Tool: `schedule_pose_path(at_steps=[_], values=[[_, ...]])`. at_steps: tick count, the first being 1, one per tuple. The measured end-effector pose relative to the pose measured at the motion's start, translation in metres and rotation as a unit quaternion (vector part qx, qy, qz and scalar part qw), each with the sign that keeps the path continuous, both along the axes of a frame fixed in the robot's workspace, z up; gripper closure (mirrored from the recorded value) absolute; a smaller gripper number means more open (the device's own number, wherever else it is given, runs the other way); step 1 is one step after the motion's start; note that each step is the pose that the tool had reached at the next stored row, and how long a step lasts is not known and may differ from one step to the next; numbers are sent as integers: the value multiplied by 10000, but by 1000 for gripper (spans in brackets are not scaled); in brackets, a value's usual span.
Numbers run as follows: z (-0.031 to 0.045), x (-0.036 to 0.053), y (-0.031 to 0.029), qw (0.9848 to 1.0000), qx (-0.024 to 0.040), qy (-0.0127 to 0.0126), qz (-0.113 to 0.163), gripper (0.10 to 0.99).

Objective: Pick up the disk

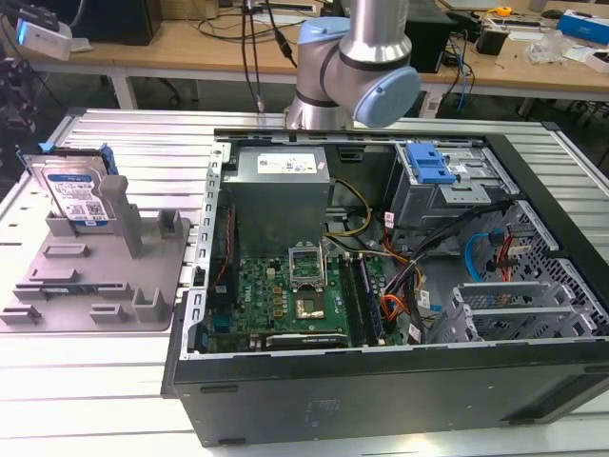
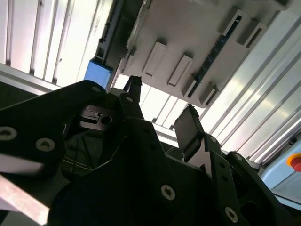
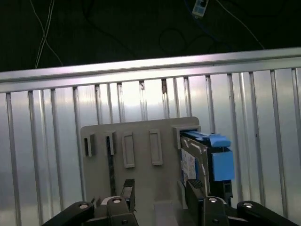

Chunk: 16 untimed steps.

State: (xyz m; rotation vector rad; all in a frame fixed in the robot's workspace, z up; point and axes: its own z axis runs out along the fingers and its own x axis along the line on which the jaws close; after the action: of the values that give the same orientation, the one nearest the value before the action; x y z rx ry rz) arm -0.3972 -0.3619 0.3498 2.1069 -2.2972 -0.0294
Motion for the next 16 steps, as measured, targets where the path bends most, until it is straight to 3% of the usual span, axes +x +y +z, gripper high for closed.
schedule_pose_path(at_steps=[2, 3, 5, 7, 9, 11, 12, 13, 16], values=[[0, -2, 101, 10000, -7, -7, 1, 529], [0, -5, 190, 10000, -13, -17, -1, 529], [-1, -7, 266, 10000, -23, -34, 1, 529], [-2, -12, 340, 10000, -62, -76, 2, 529], [-5, -14, 381, 9998, -125, -136, 7, 529], [-7, -18, 426, 9996, -192, -223, 8, 529], [-11, -26, 463, 9994, -214, -279, 8, 529], [-25, -45, 486, 9993, -214, -297, 10, 529], [-47, -71, 516, 9993, -213, -300, 66, 529]])
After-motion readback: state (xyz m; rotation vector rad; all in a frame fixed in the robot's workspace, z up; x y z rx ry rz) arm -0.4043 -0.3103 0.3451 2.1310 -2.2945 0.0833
